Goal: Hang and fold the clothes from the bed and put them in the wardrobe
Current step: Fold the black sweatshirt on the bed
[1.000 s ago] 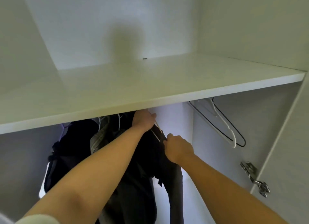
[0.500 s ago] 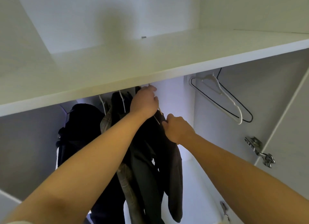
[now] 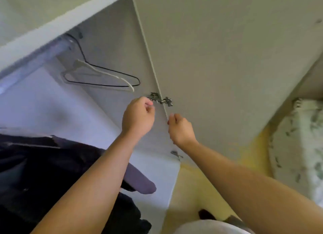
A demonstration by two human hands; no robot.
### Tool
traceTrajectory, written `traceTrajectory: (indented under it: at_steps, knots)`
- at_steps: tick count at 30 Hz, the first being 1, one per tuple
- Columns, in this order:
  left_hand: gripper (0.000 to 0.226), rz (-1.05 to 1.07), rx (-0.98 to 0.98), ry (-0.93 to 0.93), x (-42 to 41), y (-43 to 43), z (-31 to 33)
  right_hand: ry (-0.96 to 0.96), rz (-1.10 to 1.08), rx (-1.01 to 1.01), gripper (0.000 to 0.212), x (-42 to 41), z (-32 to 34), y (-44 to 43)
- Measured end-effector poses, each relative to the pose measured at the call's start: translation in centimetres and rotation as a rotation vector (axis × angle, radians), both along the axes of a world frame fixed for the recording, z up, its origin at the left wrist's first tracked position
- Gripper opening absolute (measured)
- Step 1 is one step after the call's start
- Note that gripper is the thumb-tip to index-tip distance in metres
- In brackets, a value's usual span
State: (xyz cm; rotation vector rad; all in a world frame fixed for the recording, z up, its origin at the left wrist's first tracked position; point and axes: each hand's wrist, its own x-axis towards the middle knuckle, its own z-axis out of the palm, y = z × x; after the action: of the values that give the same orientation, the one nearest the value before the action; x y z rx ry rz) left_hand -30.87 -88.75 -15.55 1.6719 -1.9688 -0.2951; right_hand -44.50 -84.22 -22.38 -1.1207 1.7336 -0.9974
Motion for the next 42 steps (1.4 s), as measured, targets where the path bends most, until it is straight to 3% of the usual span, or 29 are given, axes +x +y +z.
traceTrajectory:
  at_steps: [4,9,15,20,26,31,35,38,42]
  knots:
    - [0.011,-0.412,0.174,0.065,-11.4,4.6,-6.1,0.025,-0.405,0.047,0.040,-9.0,-4.6,9.2]
    - [0.020,-0.872,0.362,0.101,-22.7,16.3,-10.9,0.061,-0.807,0.125,0.040,-16.4,-8.3,24.2]
    - [0.014,-1.413,0.503,-0.094,-30.8,30.6,-13.3,-0.014,-1.292,0.213,0.040,-20.6,-12.3,40.7]
    - [0.010,-1.650,0.611,-0.307,-35.7,40.3,-16.5,-0.142,-1.623,0.304,0.036,-22.8,-17.0,52.5]
    - [0.012,-1.742,0.694,-0.618,-42.3,51.3,-21.2,-0.429,-1.877,0.529,0.030,-26.0,-24.5,65.2]
    - [0.010,-1.707,0.802,-0.798,-46.6,57.9,-26.5,-0.768,-1.834,0.585,0.030,-28.5,-32.1,73.5]
    - [0.011,-1.639,0.825,-0.928,-49.2,60.2,-30.6,-1.064,-1.840,0.494,0.038,-30.5,-37.5,77.8]
    - [0.011,-1.599,0.809,-0.996,-51.0,61.2,-33.3,-1.275,-2.100,0.372,0.038,-32.1,-40.9,79.6]
    - [0.013,-1.524,0.799,-1.057,-52.8,62.3,-35.9,-1.403,-2.316,0.132,0.045,-34.6,-44.1,82.4]
